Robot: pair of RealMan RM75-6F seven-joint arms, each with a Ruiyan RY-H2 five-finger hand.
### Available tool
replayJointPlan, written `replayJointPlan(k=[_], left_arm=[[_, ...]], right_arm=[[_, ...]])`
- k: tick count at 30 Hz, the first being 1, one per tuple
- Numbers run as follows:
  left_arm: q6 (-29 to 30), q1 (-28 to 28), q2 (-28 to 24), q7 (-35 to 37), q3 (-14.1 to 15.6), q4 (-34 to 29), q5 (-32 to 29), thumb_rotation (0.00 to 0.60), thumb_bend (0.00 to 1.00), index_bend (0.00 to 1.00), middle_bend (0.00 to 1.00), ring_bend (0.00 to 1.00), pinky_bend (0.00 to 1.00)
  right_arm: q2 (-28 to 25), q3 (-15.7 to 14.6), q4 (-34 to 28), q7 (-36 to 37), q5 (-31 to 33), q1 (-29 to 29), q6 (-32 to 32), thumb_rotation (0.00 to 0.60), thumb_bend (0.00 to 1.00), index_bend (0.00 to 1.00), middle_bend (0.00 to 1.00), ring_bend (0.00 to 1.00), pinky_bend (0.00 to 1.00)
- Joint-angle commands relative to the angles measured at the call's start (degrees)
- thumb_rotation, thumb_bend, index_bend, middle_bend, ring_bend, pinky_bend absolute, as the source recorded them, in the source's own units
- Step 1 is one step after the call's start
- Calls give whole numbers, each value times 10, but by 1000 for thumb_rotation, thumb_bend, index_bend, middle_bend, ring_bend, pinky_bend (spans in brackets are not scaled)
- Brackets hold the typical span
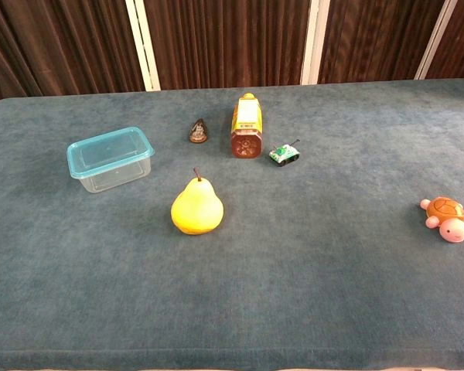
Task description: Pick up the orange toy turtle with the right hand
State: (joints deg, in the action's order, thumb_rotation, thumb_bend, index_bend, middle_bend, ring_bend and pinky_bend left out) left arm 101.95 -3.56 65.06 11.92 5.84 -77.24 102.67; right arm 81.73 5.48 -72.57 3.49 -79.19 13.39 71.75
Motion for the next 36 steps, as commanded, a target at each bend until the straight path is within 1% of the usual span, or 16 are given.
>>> replayJointPlan(k=[1,4,6,13,21,24,26,27,28,29,30,31,32,33,34,36], left_arm=[[-3,1,0,-3,0,-2,-1,600,468,131,20,67,302],[-3,1,-1,-8,1,-5,1,600,468,131,20,67,302],[-5,1,-1,-10,1,-5,1,600,468,131,20,67,302],[-8,2,-1,-14,1,-8,0,600,469,131,19,66,302],[-8,1,-1,-15,2,-9,0,600,468,131,20,67,303],[-8,1,-1,-15,2,-9,1,600,469,131,20,67,303],[-7,1,-2,-14,2,-9,1,600,468,131,21,67,303],[-7,1,-2,-13,2,-9,0,600,468,131,21,67,303],[-7,1,-1,-13,2,-8,0,600,468,131,20,67,304],[-7,1,-1,-12,2,-8,-1,600,469,131,20,67,303],[-6,0,-1,-11,2,-7,-1,600,469,131,20,67,303],[-5,0,-1,-10,2,-7,-1,600,469,131,20,67,303],[-5,-1,-1,-10,2,-6,-1,600,468,131,20,67,303],[-5,-1,-1,-9,2,-6,-1,600,468,131,20,67,303],[-4,-1,-1,-9,2,-5,-1,600,468,131,20,67,303],[-4,-1,-1,-8,2,-5,-1,600,469,131,20,67,304]], right_arm=[[-1,7,-3,12,10,8,-15,600,93,158,152,913,1000],[5,11,6,19,18,19,-38,600,114,303,228,935,1000],[13,10,16,13,24,26,-56,600,130,367,275,946,1000],[44,7,48,4,35,45,-95,600,149,422,315,959,1000],[78,5,90,24,23,53,-92,600,162,479,356,971,1000],[86,2,103,32,17,54,-89,600,200,504,375,975,1000],[91,0,112,38,13,54,-87,600,276,530,395,982,1000],[93,-1,116,40,12,54,-87,600,352,546,408,987,1000],[95,-2,120,42,11,54,-87,600,471,571,429,993,1000],[97,-3,126,44,10,53,-86,600,546,586,441,996,1000],[100,-3,130,46,9,53,-85,600,677,615,467,1000,1000],[102,-4,135,49,7,53,-84,600,778,646,493,1000,1000],[105,-4,141,52,6,52,-81,600,840,667,510,1000,1000],[108,-4,146,56,3,52,-77,600,931,709,544,1000,1000],[112,-4,152,61,1,51,-72,600,977,751,575,1000,1000],[119,-5,165,74,-8,50,-61,600,1000,807,616,1000,1000]])
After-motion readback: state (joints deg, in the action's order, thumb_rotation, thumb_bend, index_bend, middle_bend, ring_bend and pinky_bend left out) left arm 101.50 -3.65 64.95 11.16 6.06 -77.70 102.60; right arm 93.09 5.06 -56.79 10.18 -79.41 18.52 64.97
